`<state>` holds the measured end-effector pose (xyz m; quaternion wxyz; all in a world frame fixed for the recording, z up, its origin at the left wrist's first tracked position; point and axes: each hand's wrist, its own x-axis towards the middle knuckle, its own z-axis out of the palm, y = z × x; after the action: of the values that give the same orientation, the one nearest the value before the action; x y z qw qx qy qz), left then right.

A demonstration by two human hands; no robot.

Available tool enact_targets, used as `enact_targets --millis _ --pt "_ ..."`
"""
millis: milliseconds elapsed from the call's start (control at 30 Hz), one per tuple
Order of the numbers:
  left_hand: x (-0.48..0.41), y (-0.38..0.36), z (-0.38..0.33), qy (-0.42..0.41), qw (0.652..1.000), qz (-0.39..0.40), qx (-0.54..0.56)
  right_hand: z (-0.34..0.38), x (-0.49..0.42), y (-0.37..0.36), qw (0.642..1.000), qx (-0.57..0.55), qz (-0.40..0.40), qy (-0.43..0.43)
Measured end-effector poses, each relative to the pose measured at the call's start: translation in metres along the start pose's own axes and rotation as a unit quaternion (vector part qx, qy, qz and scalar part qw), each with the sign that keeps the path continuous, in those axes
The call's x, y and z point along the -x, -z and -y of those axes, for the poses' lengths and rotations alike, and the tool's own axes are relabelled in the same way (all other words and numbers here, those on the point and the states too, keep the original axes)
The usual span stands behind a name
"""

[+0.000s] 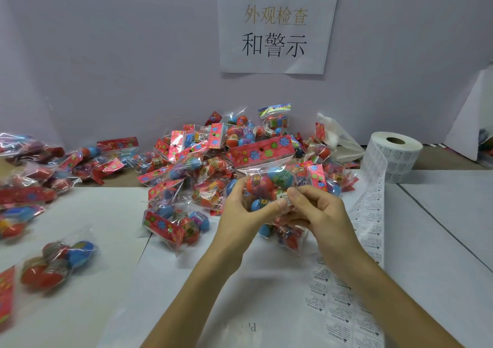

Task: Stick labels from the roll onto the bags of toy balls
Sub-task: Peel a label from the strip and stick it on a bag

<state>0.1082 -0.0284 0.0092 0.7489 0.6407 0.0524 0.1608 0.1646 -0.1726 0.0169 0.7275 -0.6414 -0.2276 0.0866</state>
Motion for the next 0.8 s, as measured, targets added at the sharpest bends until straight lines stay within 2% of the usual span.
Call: enact_targets --millis 67,133,400,567,800 --pt "0.000 -0.001 0.000 -0.006 1.000 -0.026 0.002 -0.002 0.001 0.000 0.999 0.040 -0.005 0.031" --pt "-0.001 0.000 0.001 -0.003 0.999 -0.044 0.000 -0.002 0.001 -0.001 0.999 0.034 0.001 0.032" --pt "-0.003 0.002 0.001 0.003 0.998 -0.057 -0.005 -0.008 -0.002 -0.001 0.999 0.020 0.026 0.022" --pt "-0.002 0.003 0.001 0.012 0.998 -0.059 0.020 -0.013 -0.002 0.000 0.989 0.125 0.044 0.073" --pt "-0.001 0.004 0.000 0.021 0.997 -0.060 0.054 -0.014 -0.004 0.002 0.987 0.111 0.087 0.073"
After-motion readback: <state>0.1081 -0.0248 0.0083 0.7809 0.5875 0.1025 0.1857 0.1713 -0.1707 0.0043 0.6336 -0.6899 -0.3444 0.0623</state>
